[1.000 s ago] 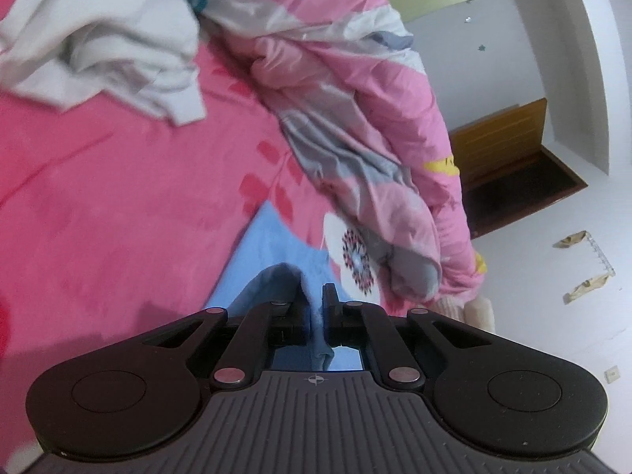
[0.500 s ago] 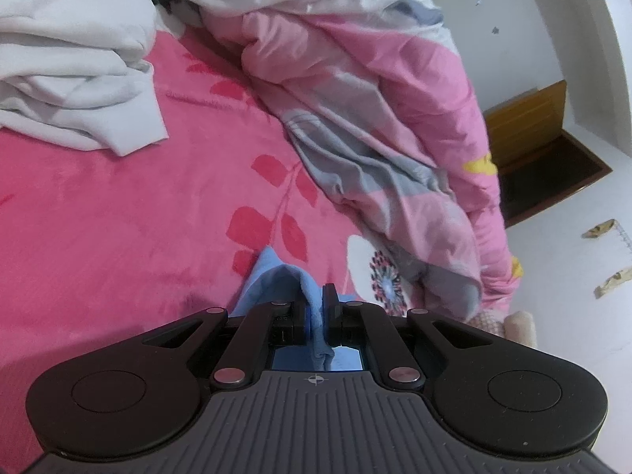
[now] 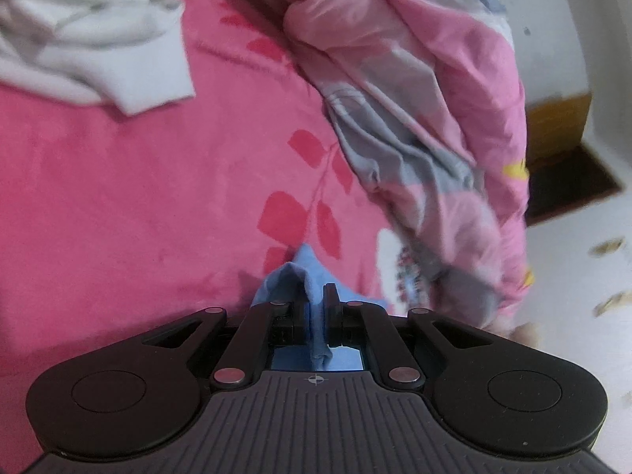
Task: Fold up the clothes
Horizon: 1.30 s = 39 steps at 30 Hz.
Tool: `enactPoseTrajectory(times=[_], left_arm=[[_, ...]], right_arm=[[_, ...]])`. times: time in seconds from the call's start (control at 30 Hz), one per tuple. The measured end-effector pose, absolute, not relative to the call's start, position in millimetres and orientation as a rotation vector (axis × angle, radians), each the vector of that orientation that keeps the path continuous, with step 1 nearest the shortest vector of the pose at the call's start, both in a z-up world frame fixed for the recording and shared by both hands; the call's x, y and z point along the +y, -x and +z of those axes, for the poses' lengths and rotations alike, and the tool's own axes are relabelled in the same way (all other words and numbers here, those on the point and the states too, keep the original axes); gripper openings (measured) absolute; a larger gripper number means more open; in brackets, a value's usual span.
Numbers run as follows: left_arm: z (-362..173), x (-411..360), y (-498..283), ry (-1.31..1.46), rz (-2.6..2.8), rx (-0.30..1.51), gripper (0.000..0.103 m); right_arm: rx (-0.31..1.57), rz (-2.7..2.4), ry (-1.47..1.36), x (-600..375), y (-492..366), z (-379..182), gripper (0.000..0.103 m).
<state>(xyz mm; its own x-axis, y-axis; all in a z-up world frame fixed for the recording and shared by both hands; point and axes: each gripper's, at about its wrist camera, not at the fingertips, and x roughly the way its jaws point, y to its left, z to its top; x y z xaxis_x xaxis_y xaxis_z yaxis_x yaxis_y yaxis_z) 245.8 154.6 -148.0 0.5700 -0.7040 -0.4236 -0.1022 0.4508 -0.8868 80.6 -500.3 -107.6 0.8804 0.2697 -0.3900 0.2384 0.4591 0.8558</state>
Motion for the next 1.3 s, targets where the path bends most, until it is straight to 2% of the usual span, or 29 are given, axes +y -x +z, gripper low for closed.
enactPoseTrajectory(times=[0.1, 0.27, 0.47, 0.5, 0.53, 0.73, 0.9, 0.97, 1.13, 1.3], left_arm=[[-162.8, 161.7, -255.5, 1.297, -0.498, 0.939, 0.006], [-180.7, 165.8, -263.8, 1.476, -0.454, 0.955, 0.008], [-199.2, 172.7, -258.9, 1.636, -0.394, 0.925, 0.02], [-200.0, 173.3, -257.7, 1.652, -0.393, 0.914, 0.026], [-198.5, 173.5, -257.4, 1.656, -0.395, 0.904, 0.033], [-181.9, 176.8, -253.5, 1.603, -0.391, 0.878, 0.051], [-155.1, 190.7, -238.3, 1.462, -0.349, 0.851, 0.065], [-138.7, 197.2, -228.7, 1.352, -0.329, 0.84, 0.065], [-91.9, 175.6, -193.6, 0.799, -0.39, 0.794, 0.065], [-93.5, 131.5, -153.7, 0.327, -0.424, 0.733, 0.065]], right_arm=[[0.511, 0.072, -1.299, -512.9, -88.4, -123.4, 0.004], [0.486, 0.077, -1.551, -523.5, -94.3, -154.1, 0.005], [0.422, 0.085, -1.707, -531.6, -86.9, -170.2, 0.008], [0.408, 0.08, -1.721, -532.7, -85.4, -171.1, 0.009], [0.397, 0.073, -1.729, -533.8, -83.9, -171.3, 0.013], [0.357, -0.031, -1.659, -542.7, -67.5, -155.4, 0.033], [0.322, -0.103, -1.552, -543.6, -39.9, -128.6, 0.035], [0.326, -0.097, -1.497, -537.4, -31.6, -114.2, 0.035], [0.455, 0.047, -1.239, -486.0, -49.0, -66.7, 0.035], [0.681, 0.29, -0.839, -370.9, -109.6, -36.7, 0.032]])
